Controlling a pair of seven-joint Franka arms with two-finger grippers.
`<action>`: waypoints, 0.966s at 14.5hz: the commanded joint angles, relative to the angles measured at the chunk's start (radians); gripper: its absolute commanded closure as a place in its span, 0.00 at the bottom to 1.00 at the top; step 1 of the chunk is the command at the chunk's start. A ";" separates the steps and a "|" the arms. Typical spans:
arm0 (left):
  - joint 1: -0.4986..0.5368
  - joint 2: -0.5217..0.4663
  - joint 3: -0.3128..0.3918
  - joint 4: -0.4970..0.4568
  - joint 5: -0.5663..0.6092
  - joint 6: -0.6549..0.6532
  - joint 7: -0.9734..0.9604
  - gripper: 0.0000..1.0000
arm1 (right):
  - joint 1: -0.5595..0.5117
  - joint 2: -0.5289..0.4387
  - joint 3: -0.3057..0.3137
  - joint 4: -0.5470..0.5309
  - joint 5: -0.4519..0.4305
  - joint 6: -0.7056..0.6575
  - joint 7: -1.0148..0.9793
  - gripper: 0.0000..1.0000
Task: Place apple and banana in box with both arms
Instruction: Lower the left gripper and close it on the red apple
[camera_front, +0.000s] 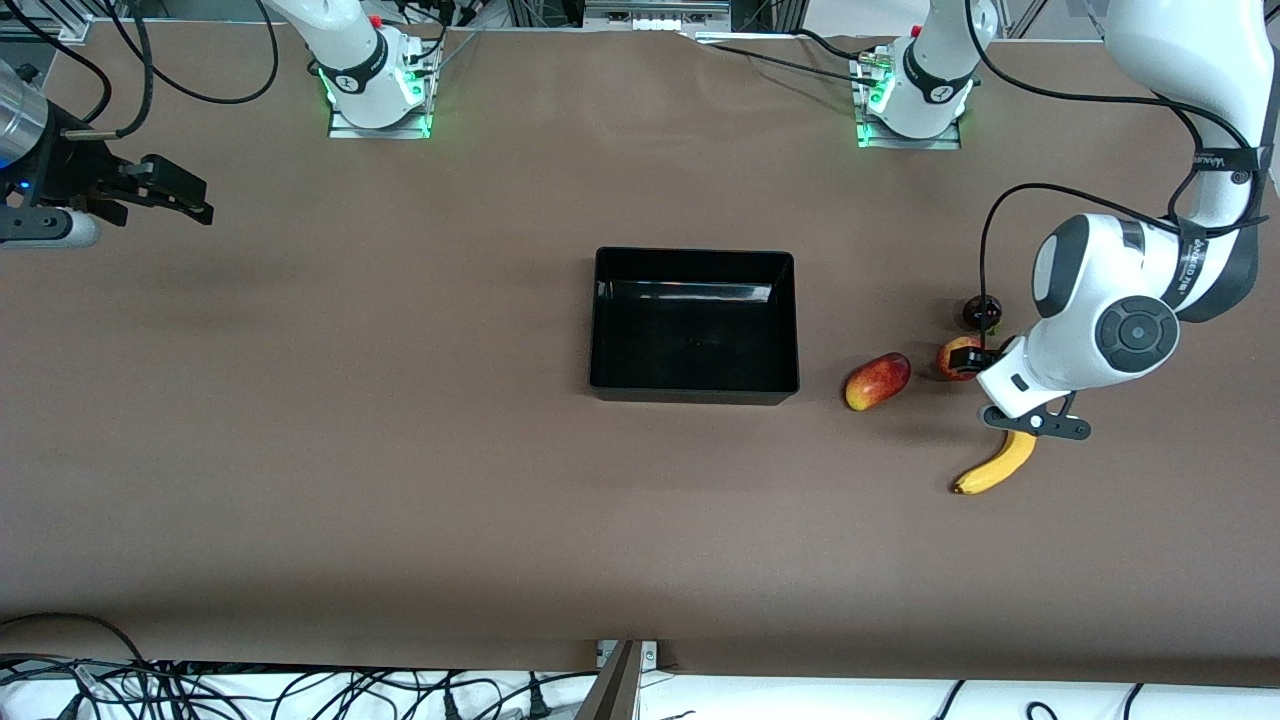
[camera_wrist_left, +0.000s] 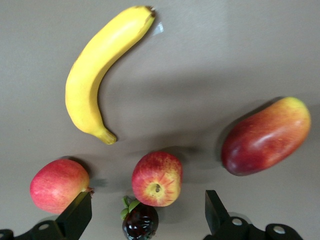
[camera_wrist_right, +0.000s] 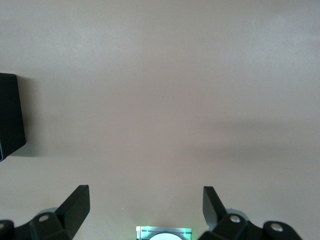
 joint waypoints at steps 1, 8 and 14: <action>0.032 -0.004 -0.013 -0.116 0.012 0.128 0.009 0.00 | -0.019 -0.020 0.029 -0.021 -0.019 0.019 -0.005 0.00; 0.055 -0.004 -0.013 -0.330 0.012 0.413 0.011 0.00 | -0.016 0.011 0.028 0.048 -0.019 0.002 -0.013 0.00; 0.055 0.015 -0.010 -0.358 0.026 0.472 0.014 0.78 | -0.018 0.016 0.026 0.054 -0.016 0.014 0.007 0.00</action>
